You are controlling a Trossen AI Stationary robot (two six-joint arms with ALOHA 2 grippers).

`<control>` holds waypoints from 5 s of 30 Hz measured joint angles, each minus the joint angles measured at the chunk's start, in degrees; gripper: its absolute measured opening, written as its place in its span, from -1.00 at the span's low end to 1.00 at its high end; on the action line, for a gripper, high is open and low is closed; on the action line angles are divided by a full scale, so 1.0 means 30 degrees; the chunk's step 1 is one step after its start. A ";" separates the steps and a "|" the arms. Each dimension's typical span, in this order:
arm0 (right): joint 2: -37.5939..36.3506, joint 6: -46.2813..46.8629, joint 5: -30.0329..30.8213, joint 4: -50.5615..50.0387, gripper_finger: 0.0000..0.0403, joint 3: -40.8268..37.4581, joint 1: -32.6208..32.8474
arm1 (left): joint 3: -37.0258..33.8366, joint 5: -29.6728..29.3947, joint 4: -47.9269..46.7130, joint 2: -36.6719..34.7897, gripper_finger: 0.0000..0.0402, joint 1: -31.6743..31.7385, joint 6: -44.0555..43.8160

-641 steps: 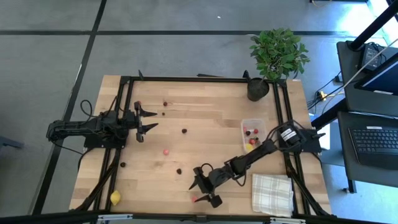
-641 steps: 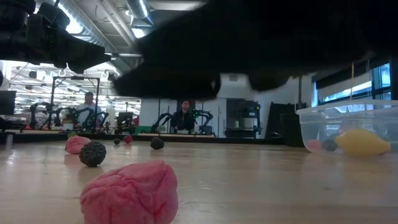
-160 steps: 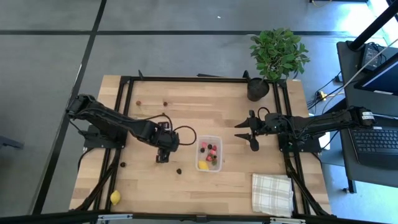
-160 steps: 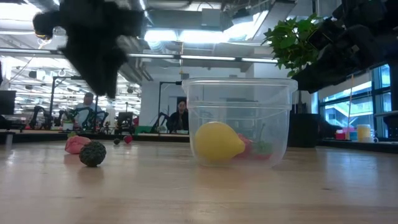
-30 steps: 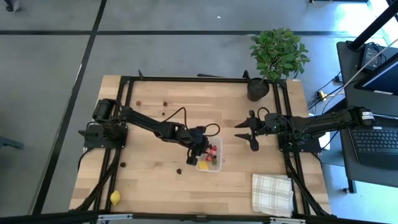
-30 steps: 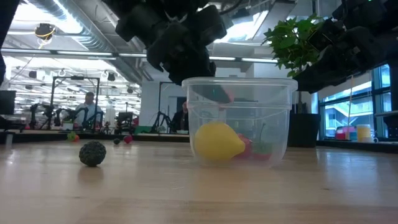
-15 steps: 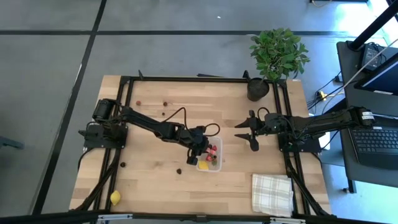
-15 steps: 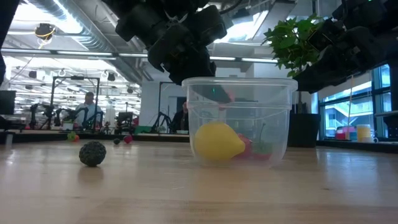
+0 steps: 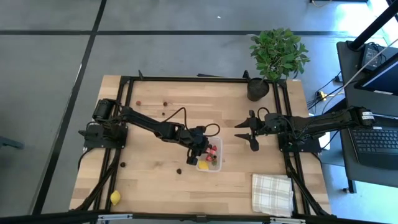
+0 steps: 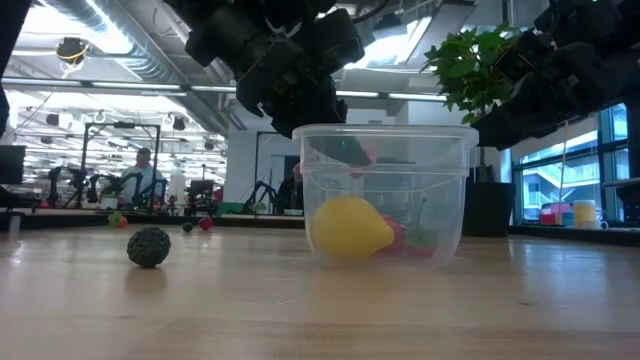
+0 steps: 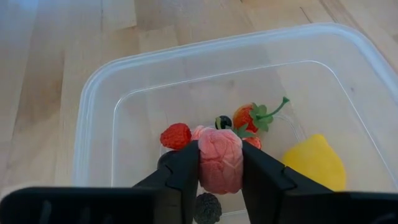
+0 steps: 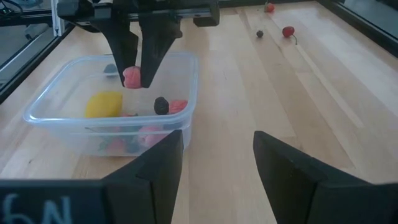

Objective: Pick and placing Produce into tupperware
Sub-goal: Put the peach into the transparent bin, then put the blackberry into the transparent bin

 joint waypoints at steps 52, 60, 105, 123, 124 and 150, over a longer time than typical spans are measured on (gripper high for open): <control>0.0003 0.0590 0.0000 0.0095 -0.02 -0.0087 0.0000 | -0.0022 -0.0058 -1.0255 -0.3527 -0.15 -0.4816 -0.1996; 0.0003 0.1013 0.0000 0.0047 -0.02 -0.0131 0.0000 | -0.0018 0.0193 -1.0125 -0.2401 -0.15 -0.4816 -0.1637; 0.0003 0.0954 0.0007 0.0040 -0.02 -0.0160 -0.0006 | -0.5131 0.1686 -0.2442 -0.2331 -0.15 -0.4845 -0.2372; 0.0003 0.1045 0.0007 0.0054 -0.02 -0.0160 -0.0003 | -0.5166 0.2367 -0.1059 -0.1311 -0.44 -0.4743 -0.2544; 0.0003 0.1042 0.0007 0.0054 -0.02 -0.0160 0.0000 | -0.5166 0.2390 -0.1056 -0.1311 -0.46 -0.4743 -0.2506; -0.0004 0.0991 0.0007 0.0623 -0.02 -0.0160 -0.0003 | -0.5078 -0.3554 -0.2351 -0.6428 -0.50 -0.1970 -0.1739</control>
